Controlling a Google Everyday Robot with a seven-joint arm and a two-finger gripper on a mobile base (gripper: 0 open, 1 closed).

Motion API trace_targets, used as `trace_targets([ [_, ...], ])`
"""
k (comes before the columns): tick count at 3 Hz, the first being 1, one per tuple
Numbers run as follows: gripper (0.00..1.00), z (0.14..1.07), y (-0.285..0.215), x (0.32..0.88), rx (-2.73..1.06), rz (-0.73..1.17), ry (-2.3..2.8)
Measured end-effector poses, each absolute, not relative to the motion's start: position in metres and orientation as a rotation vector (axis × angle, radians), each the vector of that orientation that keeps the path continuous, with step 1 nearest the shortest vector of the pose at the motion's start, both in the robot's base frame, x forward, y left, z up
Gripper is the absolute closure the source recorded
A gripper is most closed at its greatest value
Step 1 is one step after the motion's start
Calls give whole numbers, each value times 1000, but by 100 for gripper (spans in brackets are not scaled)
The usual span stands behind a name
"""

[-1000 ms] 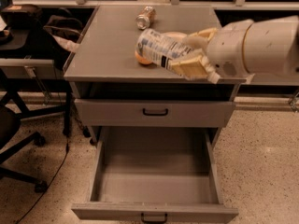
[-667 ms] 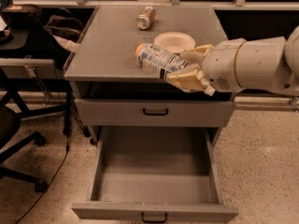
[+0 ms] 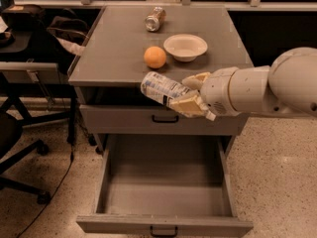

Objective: Place blue plastic bottle into middle drawer

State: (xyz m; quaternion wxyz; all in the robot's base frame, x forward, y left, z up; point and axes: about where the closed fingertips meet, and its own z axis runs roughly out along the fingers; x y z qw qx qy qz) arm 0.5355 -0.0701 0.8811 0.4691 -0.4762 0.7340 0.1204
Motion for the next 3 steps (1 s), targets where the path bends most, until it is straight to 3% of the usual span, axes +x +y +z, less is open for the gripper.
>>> trace_targets([
  [3, 100, 794, -79, 523, -1102, 344, 1957],
])
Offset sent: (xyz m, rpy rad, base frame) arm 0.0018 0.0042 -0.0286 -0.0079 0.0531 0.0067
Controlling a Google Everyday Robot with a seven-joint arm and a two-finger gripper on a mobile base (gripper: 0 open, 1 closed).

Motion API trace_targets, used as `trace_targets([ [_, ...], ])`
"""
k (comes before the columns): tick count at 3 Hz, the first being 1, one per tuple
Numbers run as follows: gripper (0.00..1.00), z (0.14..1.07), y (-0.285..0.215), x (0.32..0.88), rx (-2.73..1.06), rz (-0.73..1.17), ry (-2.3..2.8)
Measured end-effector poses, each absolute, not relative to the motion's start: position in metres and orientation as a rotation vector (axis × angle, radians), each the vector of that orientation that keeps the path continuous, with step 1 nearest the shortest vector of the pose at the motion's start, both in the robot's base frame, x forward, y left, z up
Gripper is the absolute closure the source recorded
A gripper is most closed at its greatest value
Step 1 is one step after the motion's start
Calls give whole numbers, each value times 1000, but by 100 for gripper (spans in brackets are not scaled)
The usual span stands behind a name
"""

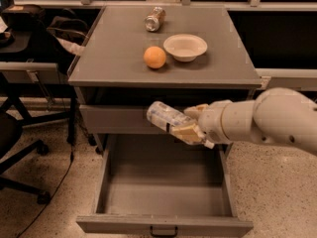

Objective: Place blue plastic bottle into middle drawer

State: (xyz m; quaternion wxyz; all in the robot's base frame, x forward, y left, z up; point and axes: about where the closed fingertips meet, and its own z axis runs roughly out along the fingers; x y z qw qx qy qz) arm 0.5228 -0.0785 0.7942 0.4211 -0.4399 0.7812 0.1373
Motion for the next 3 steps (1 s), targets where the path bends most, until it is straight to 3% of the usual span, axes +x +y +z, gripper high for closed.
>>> trace_targets([
  [3, 100, 675, -114, 501, -952, 332, 2149],
])
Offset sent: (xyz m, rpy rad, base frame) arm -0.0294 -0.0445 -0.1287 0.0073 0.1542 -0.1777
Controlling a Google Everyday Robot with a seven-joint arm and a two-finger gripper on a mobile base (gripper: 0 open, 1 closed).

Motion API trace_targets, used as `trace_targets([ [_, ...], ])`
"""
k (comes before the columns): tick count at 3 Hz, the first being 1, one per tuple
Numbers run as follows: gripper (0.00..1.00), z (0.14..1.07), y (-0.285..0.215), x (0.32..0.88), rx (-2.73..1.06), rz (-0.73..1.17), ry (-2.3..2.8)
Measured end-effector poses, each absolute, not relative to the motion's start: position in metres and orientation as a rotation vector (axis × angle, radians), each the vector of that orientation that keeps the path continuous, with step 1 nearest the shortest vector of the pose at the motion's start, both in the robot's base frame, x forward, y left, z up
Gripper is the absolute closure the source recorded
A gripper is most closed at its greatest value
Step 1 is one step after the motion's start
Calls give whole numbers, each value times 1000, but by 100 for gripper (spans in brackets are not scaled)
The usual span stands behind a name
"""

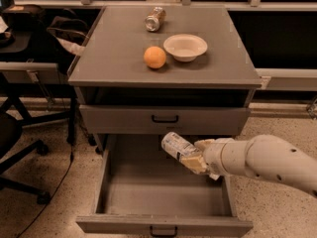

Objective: Place blue plastic bottle into middle drawer

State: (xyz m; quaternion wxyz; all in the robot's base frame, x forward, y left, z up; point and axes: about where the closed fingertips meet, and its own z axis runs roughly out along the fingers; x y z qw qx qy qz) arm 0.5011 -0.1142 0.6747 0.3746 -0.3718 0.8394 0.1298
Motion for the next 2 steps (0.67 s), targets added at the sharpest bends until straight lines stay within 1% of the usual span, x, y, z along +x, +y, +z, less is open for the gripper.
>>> trace_targets([
  [1, 100, 630, -121, 499, -923, 372, 2185],
  [2, 100, 604, -123, 499, -911, 411, 2196],
])
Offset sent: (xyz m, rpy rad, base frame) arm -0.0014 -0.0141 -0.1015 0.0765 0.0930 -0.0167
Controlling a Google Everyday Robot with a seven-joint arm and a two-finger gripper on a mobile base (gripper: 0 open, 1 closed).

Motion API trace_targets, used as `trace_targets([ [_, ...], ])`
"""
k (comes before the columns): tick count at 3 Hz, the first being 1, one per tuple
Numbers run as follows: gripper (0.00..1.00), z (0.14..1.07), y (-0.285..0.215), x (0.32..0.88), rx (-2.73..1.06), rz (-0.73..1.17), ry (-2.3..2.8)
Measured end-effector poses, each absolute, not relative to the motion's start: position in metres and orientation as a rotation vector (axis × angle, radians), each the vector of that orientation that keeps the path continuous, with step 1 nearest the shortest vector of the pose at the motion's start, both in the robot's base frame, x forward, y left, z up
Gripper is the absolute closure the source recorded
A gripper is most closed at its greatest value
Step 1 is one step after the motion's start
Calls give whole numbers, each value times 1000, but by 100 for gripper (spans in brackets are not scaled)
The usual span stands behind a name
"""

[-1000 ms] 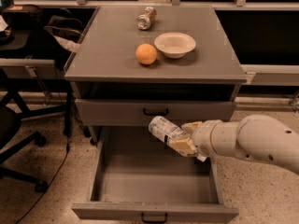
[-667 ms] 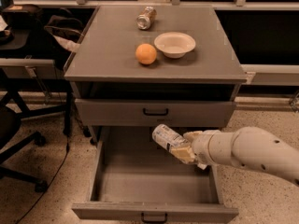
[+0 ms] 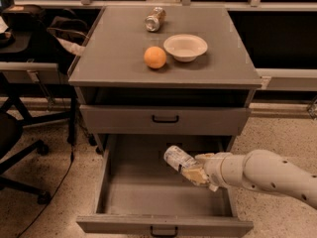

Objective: Place blue plastic bottle into middle drawer

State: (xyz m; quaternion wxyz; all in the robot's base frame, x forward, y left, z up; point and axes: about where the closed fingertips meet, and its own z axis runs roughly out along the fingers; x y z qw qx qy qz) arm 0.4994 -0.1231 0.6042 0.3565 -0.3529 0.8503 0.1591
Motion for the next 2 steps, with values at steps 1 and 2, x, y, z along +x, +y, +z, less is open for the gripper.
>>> trace_targets([
  [1, 100, 575, -112, 505, -910, 516, 2172],
  [2, 100, 559, -104, 508, -915, 580, 2160],
])
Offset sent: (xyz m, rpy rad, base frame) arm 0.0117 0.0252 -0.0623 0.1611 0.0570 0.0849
